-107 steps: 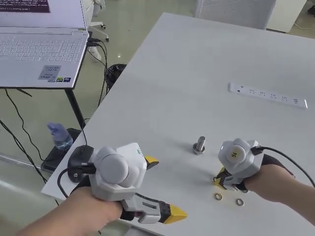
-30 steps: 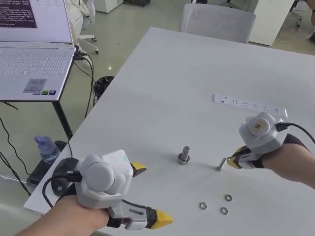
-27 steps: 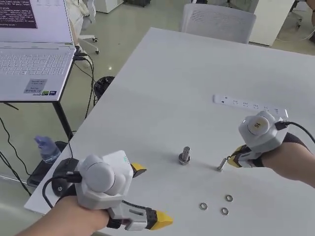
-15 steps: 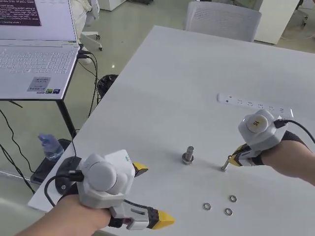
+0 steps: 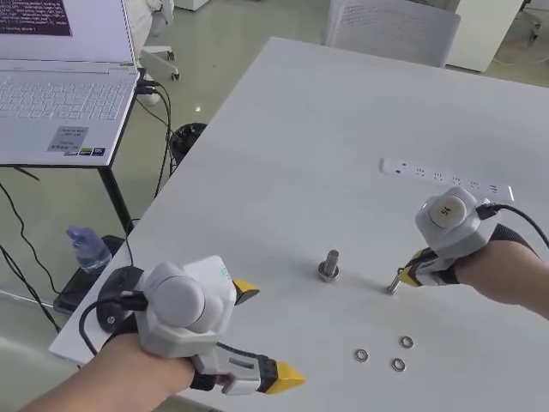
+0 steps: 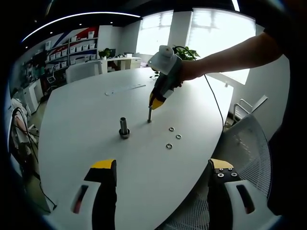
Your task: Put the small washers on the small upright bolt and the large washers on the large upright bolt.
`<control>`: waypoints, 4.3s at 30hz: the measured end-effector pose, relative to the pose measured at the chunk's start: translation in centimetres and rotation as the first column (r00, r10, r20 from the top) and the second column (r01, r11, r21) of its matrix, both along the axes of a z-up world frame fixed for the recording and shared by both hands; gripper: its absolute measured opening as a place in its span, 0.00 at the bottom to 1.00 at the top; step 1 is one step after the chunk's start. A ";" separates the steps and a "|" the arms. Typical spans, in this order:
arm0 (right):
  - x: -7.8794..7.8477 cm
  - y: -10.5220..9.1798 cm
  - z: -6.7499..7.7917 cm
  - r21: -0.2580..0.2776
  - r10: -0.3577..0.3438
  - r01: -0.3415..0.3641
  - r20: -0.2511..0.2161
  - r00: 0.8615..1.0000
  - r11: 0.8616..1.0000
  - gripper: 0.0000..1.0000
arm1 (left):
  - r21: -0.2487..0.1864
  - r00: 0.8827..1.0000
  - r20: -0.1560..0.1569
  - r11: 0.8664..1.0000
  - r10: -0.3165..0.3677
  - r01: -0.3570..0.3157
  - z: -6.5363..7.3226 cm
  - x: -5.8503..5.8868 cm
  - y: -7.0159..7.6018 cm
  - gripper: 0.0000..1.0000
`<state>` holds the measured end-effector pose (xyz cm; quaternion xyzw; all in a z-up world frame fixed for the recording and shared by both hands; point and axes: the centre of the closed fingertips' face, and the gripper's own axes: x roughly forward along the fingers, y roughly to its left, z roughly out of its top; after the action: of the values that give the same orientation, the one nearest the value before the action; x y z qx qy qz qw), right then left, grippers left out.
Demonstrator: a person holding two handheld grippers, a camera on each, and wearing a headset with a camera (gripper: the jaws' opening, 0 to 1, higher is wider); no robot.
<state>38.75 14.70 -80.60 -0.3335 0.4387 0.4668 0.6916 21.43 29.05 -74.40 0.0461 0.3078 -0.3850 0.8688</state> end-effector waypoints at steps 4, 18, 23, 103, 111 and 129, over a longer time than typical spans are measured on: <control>0.0 0.0 -0.3 -0.006 0.004 -0.004 -0.004 1.000 1.000 0.12 | -0.002 1.000 -0.001 1.000 0.002 -0.002 -0.1 0.0 0.0 0.77; 0.0 0.0 -1.0 -0.024 0.016 -0.016 -0.005 1.000 1.000 0.12 | -0.010 1.000 0.000 1.000 0.007 -0.007 0.1 0.1 0.2 0.77; 0.0 -0.1 -1.5 -0.034 0.021 -0.021 -0.008 1.000 0.999 0.12 | -0.011 1.000 -0.001 1.000 0.008 -0.008 0.0 0.1 0.2 0.77; 0.1 0.2 -5.8 -0.091 0.055 -0.060 -0.052 0.997 0.994 0.22 | -0.022 1.000 -0.014 1.000 0.012 -0.012 -0.2 0.4 0.4 0.76; 0.1 0.4 -5.5 -0.071 0.051 -0.055 -0.053 0.997 0.996 0.24 | -0.023 1.000 -0.011 1.000 0.014 -0.014 -0.2 0.3 0.5 0.77; -0.1 0.1 -2.9 -0.052 0.047 -0.049 -0.032 0.998 0.997 0.23 | -0.022 1.000 -0.002 1.000 0.007 -0.007 0.2 0.0 0.0 0.77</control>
<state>38.61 14.75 -83.51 -0.3548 0.4532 0.4767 0.6645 21.42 29.09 -74.17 0.0349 0.3044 -0.3857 0.8703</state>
